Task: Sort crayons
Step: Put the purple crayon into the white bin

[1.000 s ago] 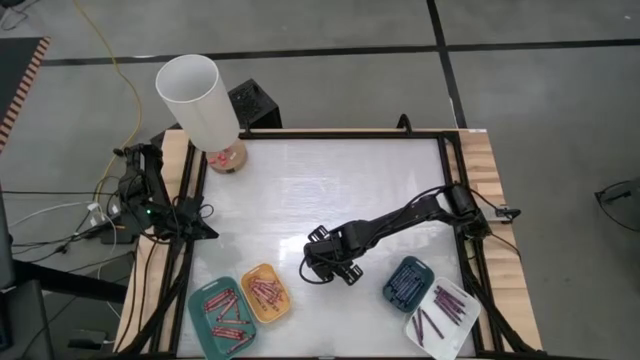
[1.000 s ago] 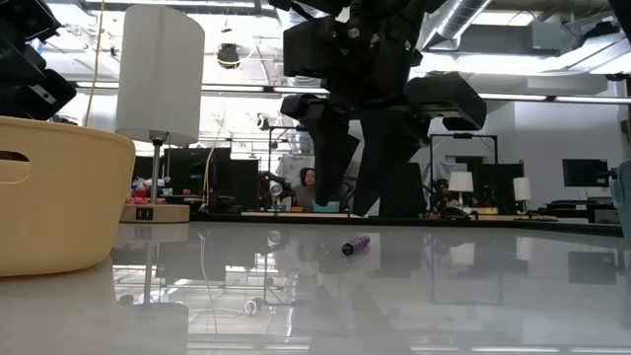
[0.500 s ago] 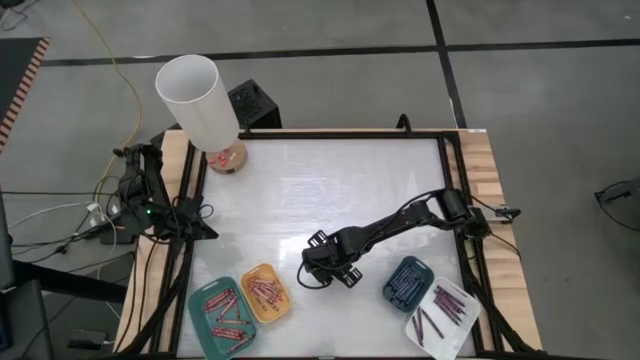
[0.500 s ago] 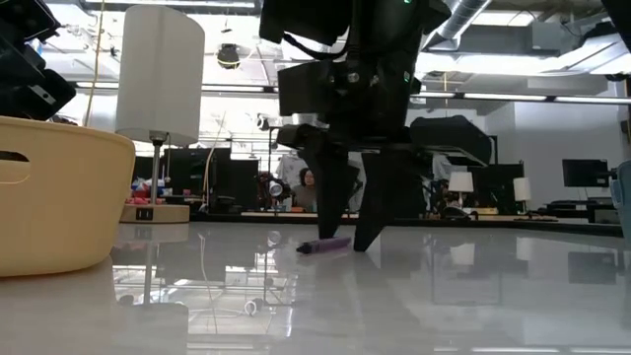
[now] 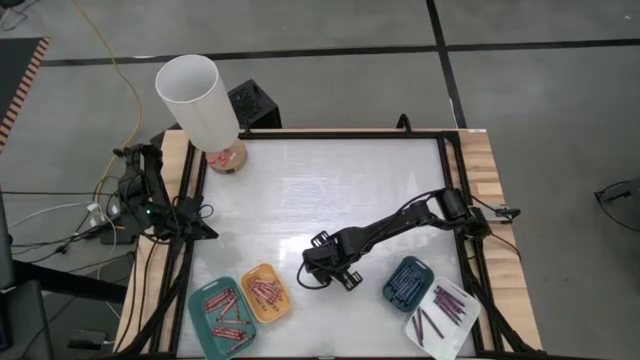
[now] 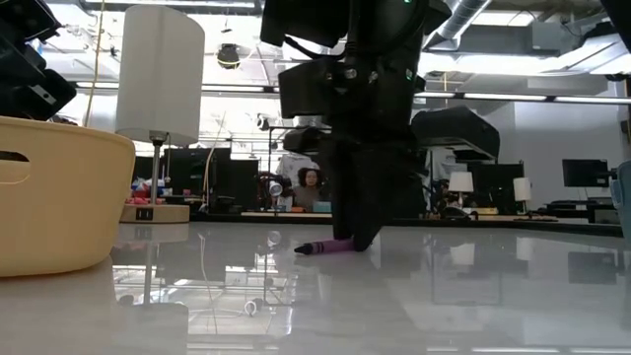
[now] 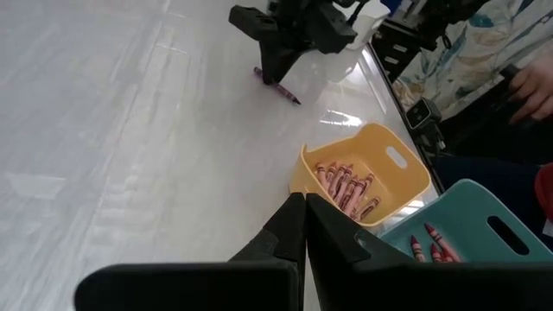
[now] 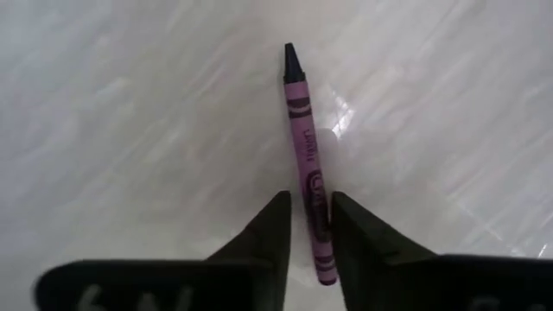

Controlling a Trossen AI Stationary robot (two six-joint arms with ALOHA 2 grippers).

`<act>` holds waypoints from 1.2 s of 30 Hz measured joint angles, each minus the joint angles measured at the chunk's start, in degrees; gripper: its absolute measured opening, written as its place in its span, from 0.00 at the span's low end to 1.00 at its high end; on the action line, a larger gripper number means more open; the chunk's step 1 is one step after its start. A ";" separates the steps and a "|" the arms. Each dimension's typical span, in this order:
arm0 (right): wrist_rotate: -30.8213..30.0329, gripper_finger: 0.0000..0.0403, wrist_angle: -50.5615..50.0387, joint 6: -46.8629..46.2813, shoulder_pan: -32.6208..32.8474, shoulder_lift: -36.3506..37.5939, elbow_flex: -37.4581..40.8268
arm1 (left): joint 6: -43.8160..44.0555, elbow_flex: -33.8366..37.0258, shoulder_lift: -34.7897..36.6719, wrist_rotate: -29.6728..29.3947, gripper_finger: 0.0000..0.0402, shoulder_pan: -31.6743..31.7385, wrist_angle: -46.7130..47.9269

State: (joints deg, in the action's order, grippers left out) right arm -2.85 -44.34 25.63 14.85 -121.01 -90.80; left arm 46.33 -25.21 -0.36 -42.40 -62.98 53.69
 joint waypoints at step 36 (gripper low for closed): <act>-1.08 0.00 -43.48 -35.24 12.20 2.70 -21.86 | 0.00 0.00 0.00 0.03 0.00 0.01 0.00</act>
State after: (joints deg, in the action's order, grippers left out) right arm -3.93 -87.81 -9.61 27.05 -118.31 -112.66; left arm 46.33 -25.21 -0.36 -42.37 -62.97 53.69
